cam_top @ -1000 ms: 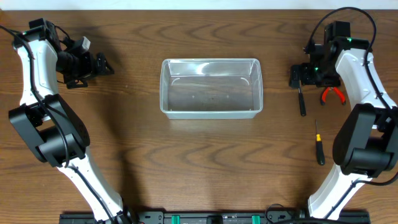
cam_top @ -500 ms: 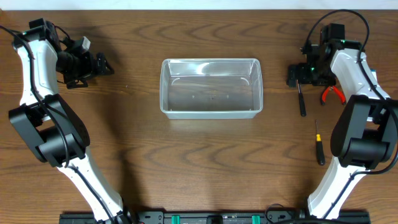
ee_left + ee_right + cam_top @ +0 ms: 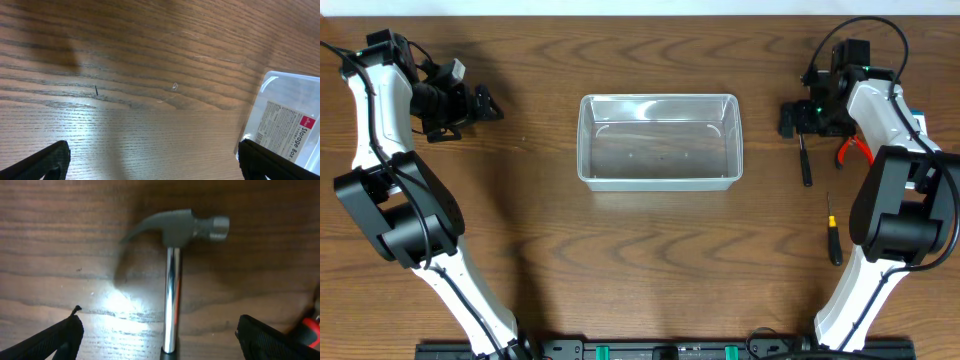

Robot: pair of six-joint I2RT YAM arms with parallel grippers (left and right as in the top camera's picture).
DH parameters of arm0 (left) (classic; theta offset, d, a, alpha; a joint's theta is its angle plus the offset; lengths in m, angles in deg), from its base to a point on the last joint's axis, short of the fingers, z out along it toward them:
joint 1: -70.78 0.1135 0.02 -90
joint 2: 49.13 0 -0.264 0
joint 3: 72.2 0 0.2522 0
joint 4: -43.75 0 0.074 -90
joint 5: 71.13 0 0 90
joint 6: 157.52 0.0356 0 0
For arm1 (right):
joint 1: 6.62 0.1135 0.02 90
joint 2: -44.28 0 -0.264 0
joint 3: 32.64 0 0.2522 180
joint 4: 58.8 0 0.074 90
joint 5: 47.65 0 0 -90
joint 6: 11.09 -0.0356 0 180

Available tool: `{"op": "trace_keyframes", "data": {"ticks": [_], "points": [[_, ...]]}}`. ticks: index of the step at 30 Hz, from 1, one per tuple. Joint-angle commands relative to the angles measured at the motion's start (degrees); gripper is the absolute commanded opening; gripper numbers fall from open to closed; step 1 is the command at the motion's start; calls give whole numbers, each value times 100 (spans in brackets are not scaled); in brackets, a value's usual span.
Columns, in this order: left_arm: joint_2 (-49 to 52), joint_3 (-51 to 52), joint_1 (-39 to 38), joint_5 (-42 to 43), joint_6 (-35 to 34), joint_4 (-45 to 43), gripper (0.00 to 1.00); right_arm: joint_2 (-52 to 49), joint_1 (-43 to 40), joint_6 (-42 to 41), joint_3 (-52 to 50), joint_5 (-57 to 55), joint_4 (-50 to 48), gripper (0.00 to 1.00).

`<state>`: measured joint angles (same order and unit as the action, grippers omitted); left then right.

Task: Pack container
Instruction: 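Lower the right gripper over the claw hammer's handle, then close the right gripper on the hammer handle below the head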

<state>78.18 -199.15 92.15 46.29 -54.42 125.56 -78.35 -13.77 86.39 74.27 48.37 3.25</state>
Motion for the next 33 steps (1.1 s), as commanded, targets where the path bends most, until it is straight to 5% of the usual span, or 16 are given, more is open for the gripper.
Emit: {"op": "trace_keyframes", "data": {"ticks": [1,33], "points": [[-173,-116,11,-28,7,13,98,-55,70,-59,-22,24,-57,99],[-173,-116,11,-28,7,13,98,-415,173,-13,-22,-603,-155,99]]}}
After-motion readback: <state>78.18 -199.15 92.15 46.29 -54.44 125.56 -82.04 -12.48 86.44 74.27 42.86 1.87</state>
